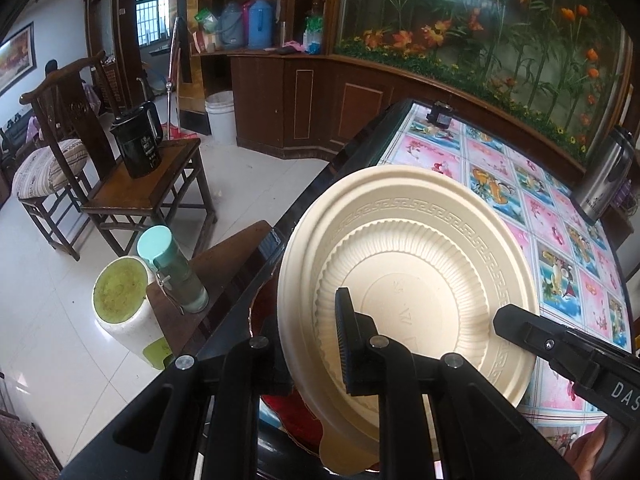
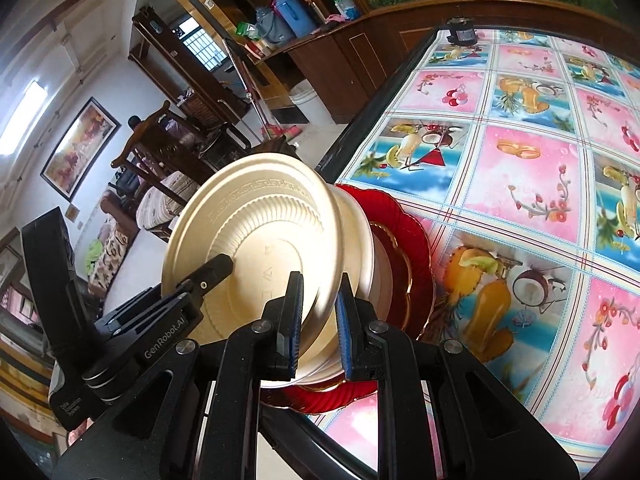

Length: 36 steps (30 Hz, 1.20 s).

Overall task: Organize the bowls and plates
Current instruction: 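Lower the beige bowl onto the stack with the right tool, then open the right tool and withdraw it from the beige bowl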

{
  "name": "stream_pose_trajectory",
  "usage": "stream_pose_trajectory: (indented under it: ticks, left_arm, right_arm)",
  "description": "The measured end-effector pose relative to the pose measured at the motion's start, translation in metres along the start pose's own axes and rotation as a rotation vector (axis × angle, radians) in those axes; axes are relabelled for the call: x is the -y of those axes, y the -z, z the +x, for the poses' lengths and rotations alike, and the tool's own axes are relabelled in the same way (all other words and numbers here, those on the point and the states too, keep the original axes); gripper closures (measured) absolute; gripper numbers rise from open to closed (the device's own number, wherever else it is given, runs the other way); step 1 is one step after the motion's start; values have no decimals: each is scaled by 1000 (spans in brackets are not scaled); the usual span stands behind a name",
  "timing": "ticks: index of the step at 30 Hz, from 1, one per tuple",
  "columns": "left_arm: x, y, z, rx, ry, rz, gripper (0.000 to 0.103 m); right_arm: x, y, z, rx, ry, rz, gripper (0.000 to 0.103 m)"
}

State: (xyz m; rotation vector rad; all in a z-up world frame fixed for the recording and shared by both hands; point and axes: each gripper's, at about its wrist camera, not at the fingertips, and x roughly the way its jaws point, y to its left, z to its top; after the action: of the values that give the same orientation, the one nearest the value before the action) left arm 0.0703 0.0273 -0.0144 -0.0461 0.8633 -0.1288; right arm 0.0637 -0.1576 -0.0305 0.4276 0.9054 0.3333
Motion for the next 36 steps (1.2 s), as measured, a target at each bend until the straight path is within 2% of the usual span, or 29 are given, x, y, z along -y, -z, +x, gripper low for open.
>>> stream_pose_trajectory:
  ticks: [2,4,6,12,17,22,24,29,36]
  left_arm:
    - [1,-1,0,-4,-10,7,80]
    - [1,-1,1,-5,-45,16,64]
    - [-2,-1,1,-2,-61,7,59]
    - [-10,-4,-4,13,-68,-16,58]
    - [-11,-3,0,4,-71,-20,57]
    - [-11,-2,1,-3,-64,-22,56]
    - [-10,-2,0,1,-64,-21,56]
    - [-5,-1,-7,20,-63,-8,56]
    - [8,-1,-12,29,-53,12,56]
  right_arm:
    - [0,1,-1,1,3,-2,88]
    - [0,1,-2,5,25,-12,88]
    - [1,2,-3,6,39,-11,87]
    - [8,0,-9,18,20,26,87]
    - [13,-5,-25,84,-4,48,87]
    - [22,-9,-28,135,49,56,87]
    - [24,-8,-19,127,89,43,87]
    - [29,-1,-1,77,85,41,87]
    - [47,-8,-39,181,82,63,87]
